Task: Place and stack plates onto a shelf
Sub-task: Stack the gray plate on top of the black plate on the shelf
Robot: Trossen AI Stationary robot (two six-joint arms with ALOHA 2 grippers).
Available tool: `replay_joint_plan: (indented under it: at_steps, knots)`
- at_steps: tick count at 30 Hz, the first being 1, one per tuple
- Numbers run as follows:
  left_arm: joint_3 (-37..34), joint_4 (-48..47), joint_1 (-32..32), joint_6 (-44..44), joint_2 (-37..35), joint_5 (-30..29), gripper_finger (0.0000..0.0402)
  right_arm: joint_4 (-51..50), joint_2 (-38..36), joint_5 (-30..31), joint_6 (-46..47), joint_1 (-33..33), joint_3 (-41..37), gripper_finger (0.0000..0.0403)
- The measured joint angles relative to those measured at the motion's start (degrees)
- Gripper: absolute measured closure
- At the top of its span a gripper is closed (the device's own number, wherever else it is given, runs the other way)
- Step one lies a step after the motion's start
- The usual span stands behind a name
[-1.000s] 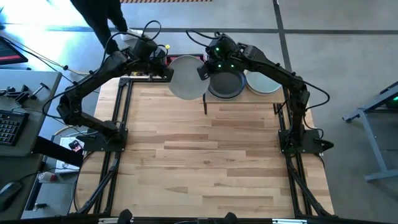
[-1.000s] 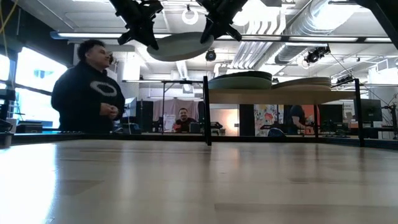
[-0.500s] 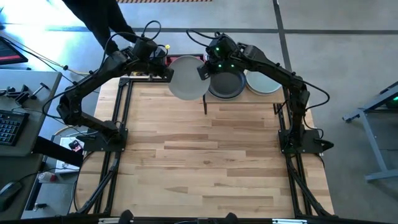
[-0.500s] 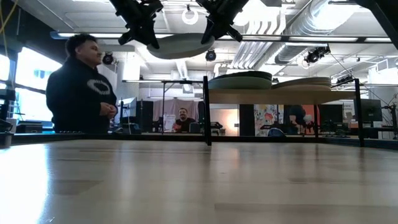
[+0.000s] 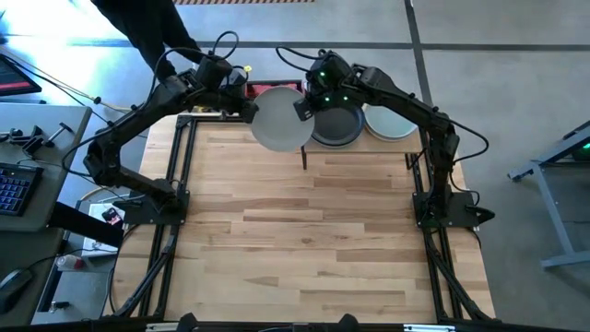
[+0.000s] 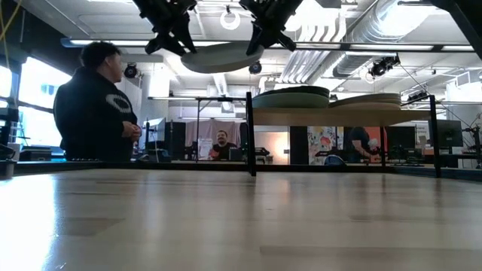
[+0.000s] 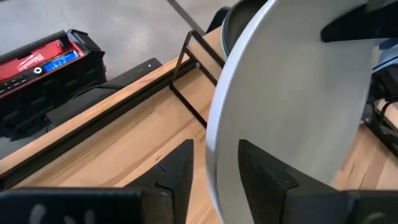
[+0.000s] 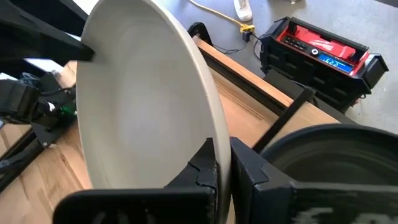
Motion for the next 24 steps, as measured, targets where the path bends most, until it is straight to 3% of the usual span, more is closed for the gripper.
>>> replay_joint_plan:
  at_steps: [5, 14, 24]
  knots:
    - [-0.02, 2.85, 0.09, -0.05, -1.92, -0.09, 0.0272, -3.28, -1.20, -0.19, -1.09, -1.73, 0.86, 0.0402]
    - [-0.02, 6.08, -0.06, -0.05, -5.56, -0.13, 0.0271, -14.68, -1.33, -1.53, -4.72, -8.45, 10.67, 0.0403]
    - [-0.02, 0.68, -0.09, 0.12, -6.08, -0.17, 0.0271, -21.92, -3.76, -6.18, -9.63, -17.48, 8.85, 0.0403]
